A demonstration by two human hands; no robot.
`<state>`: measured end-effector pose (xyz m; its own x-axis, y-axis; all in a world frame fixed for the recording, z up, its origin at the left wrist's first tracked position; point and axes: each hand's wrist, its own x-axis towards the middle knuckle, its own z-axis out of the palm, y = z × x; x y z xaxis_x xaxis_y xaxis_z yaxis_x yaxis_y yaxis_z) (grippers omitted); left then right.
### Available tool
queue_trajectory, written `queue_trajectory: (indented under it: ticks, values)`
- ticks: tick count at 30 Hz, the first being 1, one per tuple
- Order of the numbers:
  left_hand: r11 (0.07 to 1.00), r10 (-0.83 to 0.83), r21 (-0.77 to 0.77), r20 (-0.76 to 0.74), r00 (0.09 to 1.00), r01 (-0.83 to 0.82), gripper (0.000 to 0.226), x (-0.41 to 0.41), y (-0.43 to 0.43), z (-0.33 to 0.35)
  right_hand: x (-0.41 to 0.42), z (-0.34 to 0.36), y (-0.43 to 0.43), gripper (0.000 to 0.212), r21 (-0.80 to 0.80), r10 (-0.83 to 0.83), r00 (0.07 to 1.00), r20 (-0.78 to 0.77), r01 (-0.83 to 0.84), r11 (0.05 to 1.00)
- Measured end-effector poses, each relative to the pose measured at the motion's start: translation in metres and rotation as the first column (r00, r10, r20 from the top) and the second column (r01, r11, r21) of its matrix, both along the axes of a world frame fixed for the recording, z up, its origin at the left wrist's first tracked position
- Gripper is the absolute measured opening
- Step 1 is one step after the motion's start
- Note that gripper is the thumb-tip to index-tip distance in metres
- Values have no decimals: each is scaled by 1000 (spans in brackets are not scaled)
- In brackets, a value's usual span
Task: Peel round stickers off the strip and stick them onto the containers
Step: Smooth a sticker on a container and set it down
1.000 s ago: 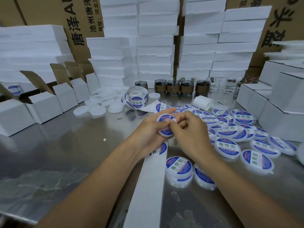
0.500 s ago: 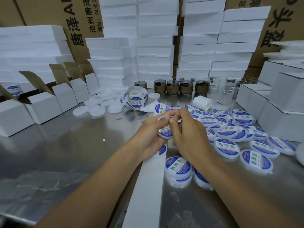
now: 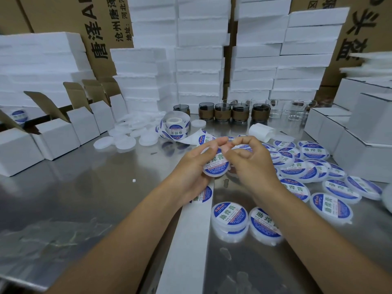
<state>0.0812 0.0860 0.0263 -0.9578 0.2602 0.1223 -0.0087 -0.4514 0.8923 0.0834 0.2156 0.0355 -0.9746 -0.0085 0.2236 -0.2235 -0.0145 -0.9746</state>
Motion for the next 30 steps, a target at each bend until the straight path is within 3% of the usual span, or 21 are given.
queue_trajectory:
  ticks: [5, 11, 14, 19, 25, 30]
  values:
    - [932, 183, -295, -112, 977, -208, 12, 1, 1, -5, -1, -2, -1, 14, -18, -68, 996, -61, 67, 998]
    - [925, 285, -227, -116, 951, -305, 11, -4, -2, -7, 1, -4, -3, 11, 141, -9, 997, -74, 19, 990]
    - [950, 227, -192, -126, 966, -248, 22, -3, -1, -7, 0, -3, -2, 8, 128, -42, 995, -89, 53, 990]
    - [942, 189, -246, -172, 967, -228, 17, -3, 1, -10, -2, -1, 1, 8, 5, -103, 994, -30, 103, 995]
    - [931, 140, -304, -217, 966, -203, 22, 0, 1, -9, -2, -1, 2, 4, 41, -147, 989, -26, 148, 988]
    - [945, 136, -267, -211, 968, -191, 24, 0, 1, -7, -3, -1, 1, 5, 38, -148, 989, -25, 149, 988]
